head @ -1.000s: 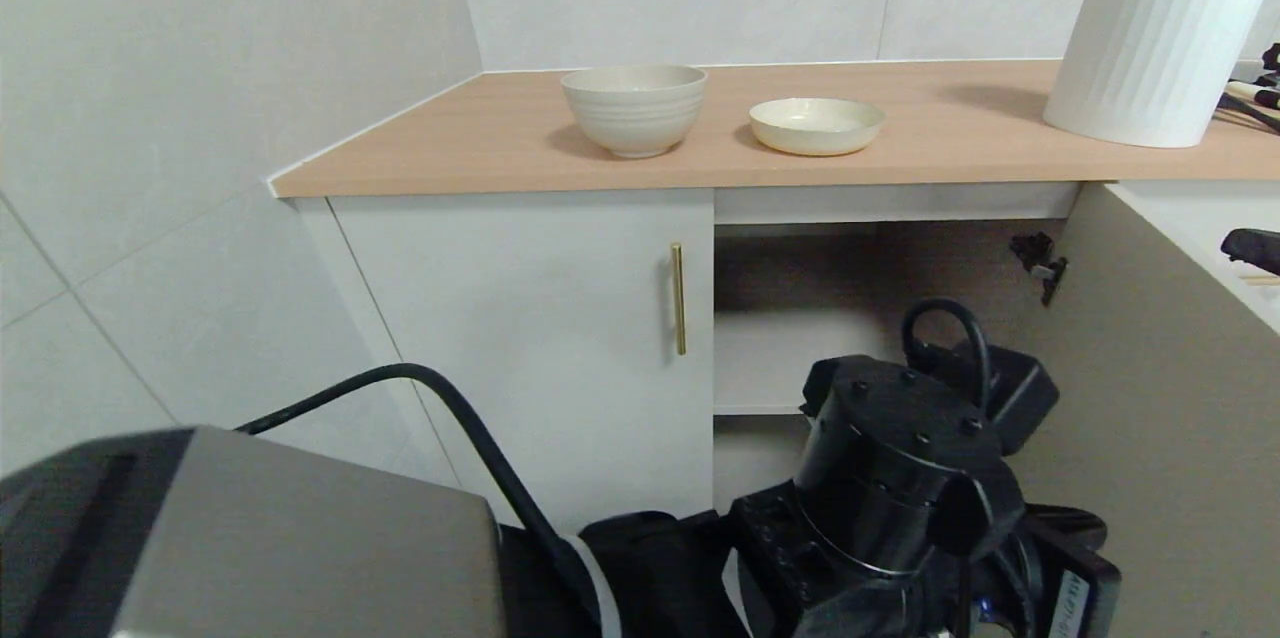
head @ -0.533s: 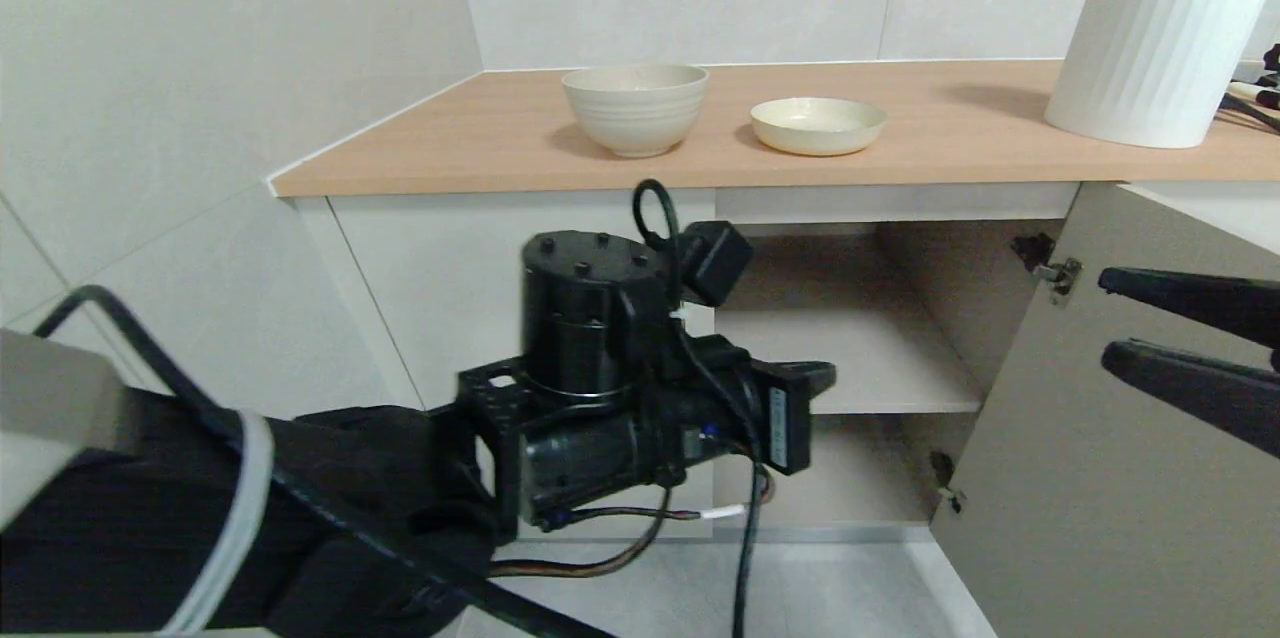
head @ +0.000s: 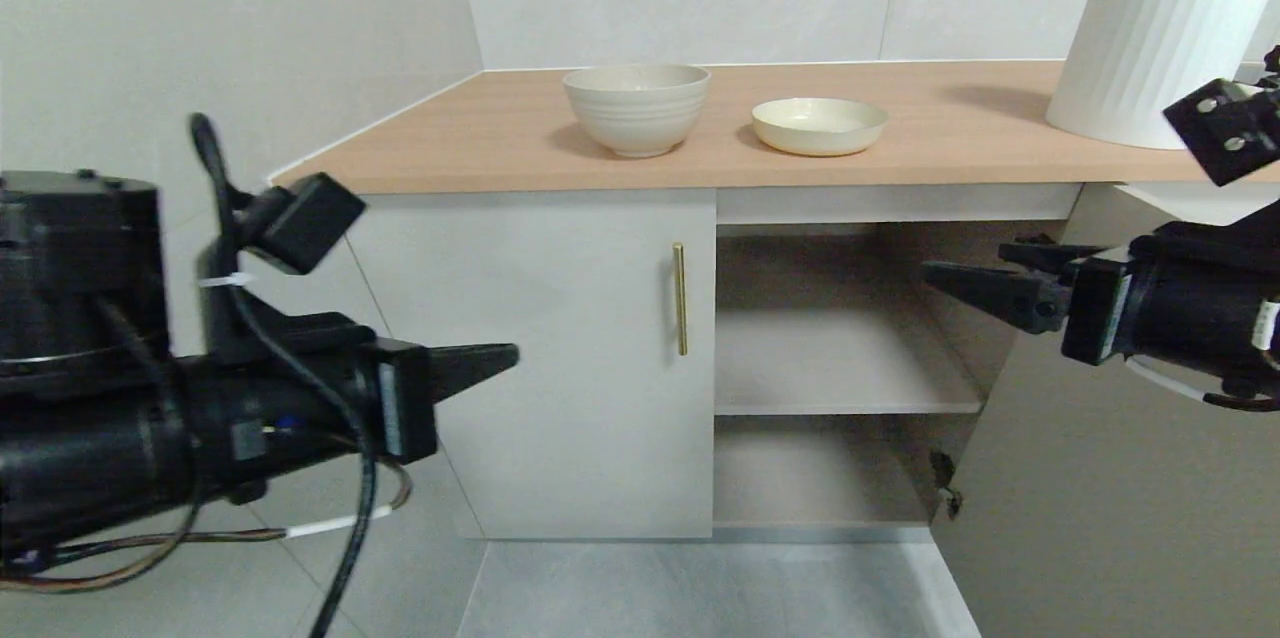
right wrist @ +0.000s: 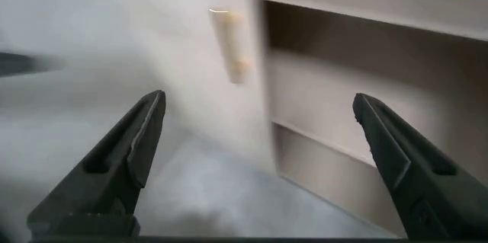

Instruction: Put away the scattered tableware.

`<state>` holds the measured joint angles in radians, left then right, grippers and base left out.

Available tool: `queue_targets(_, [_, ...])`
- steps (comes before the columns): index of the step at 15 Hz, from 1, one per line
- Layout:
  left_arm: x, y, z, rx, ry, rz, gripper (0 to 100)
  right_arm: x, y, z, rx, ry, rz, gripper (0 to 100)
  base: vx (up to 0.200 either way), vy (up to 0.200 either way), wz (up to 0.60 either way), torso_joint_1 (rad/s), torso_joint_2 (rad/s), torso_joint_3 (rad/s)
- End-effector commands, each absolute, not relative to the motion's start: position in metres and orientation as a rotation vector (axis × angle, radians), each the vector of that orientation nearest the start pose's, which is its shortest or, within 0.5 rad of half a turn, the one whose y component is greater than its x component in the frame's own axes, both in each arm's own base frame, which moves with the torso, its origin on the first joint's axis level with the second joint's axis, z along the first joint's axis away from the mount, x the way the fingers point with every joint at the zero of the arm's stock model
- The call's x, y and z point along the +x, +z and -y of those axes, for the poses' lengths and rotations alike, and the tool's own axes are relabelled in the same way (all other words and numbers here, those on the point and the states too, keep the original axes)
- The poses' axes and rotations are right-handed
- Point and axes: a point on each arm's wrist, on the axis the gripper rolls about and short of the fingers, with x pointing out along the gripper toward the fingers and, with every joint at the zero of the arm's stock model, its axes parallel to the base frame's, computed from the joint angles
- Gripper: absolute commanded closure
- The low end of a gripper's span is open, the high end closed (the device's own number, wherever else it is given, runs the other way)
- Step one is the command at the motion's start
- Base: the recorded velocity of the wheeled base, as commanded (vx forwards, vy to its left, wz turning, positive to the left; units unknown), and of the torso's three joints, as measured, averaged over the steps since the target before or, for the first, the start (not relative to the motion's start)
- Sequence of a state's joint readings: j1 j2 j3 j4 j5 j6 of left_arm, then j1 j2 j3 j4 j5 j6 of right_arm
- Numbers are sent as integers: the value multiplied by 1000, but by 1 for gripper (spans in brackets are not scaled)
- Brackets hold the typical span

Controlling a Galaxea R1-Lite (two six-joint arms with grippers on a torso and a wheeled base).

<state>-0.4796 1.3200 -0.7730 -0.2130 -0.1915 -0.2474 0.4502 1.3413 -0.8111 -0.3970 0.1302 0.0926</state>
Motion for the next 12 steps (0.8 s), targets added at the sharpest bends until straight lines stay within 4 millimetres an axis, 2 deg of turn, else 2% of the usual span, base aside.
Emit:
queue_targets(1, [155, 246, 62, -215, -531, -322, 100, 206, 248, -103, 59, 561, -217, 0, 0, 0, 0, 0, 0, 0])
queue_targets(3, [155, 249, 60, -220, -531, -312, 100, 195, 251, -97, 55, 558, -243, 0, 0, 0, 0, 0, 0, 0])
queue_targets(4, [154, 250, 60, -220, -533, -306, 0, 191, 252, -95, 54, 556, -247, 0, 0, 0, 0, 0, 0, 0])
queue_targets(7, [155, 256, 60, -218, -536, -266, 0, 186, 260, -92, 57, 533, -216, 0, 0, 0, 0, 0, 0, 0])
queue_targets(12, [158, 259, 60, -217, -521, -232, 0, 185, 261, -91, 56, 517, -209, 0, 0, 0, 0, 0, 0, 0])
